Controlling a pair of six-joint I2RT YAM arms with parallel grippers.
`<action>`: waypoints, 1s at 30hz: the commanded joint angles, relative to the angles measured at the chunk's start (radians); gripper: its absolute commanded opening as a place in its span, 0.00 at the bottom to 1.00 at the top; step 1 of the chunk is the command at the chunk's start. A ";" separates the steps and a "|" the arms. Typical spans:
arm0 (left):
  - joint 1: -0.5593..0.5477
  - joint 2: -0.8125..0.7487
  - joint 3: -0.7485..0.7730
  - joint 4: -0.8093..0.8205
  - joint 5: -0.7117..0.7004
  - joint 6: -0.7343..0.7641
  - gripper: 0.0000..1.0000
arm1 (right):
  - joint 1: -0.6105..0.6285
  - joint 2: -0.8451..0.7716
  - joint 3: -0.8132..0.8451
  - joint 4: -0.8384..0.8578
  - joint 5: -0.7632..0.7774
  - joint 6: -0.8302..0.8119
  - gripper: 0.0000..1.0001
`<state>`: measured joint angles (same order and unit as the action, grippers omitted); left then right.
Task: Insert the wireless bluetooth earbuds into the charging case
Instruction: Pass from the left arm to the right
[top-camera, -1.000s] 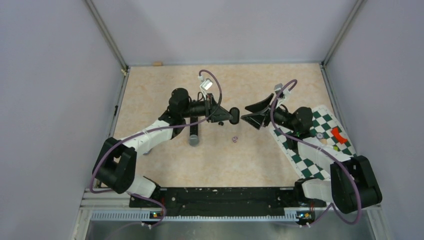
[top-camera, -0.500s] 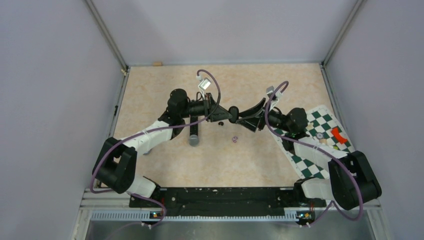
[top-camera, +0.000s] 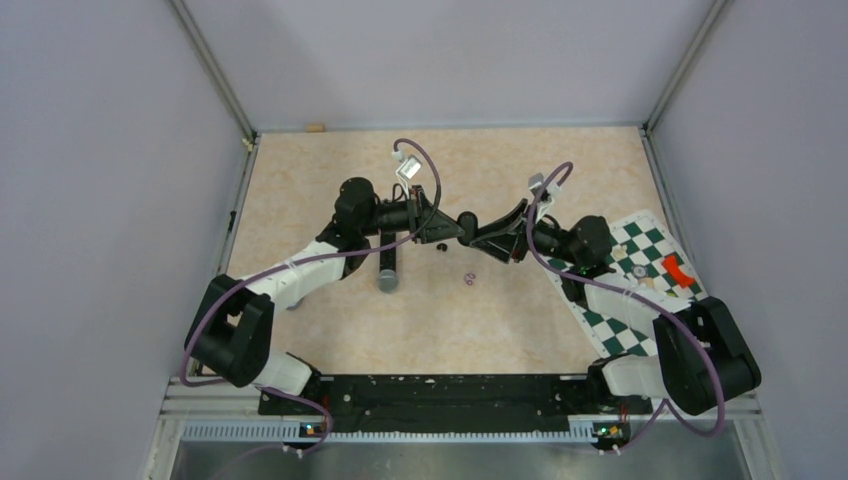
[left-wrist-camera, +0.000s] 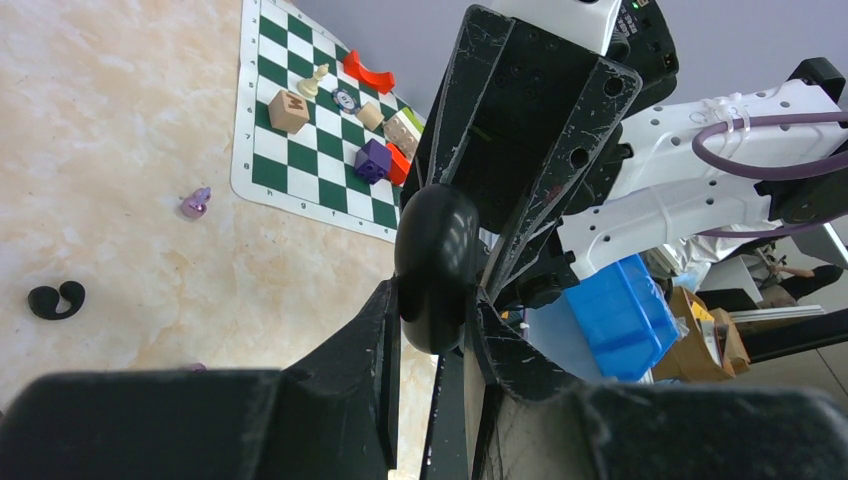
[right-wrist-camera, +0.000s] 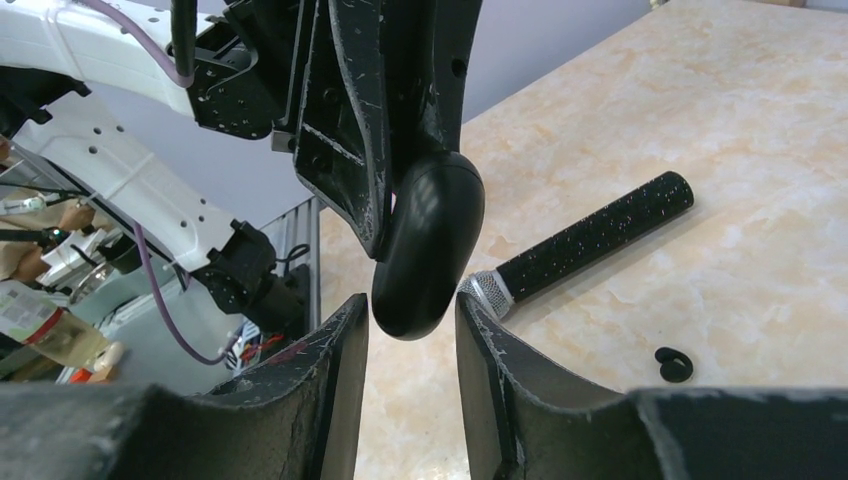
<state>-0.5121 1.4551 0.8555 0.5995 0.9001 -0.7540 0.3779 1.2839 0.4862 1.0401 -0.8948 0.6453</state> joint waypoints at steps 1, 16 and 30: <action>0.003 -0.018 -0.003 0.058 0.003 0.005 0.00 | 0.014 -0.007 0.038 0.081 -0.014 0.017 0.36; 0.003 -0.016 -0.001 0.045 0.004 0.016 0.06 | 0.021 -0.015 0.035 0.124 -0.027 0.040 0.10; 0.005 -0.041 0.092 -0.206 0.067 0.233 0.99 | 0.020 -0.045 0.072 -0.054 -0.050 -0.091 0.05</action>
<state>-0.5095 1.4551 0.8661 0.5117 0.9272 -0.6758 0.3843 1.2743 0.4942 1.0363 -0.9150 0.6376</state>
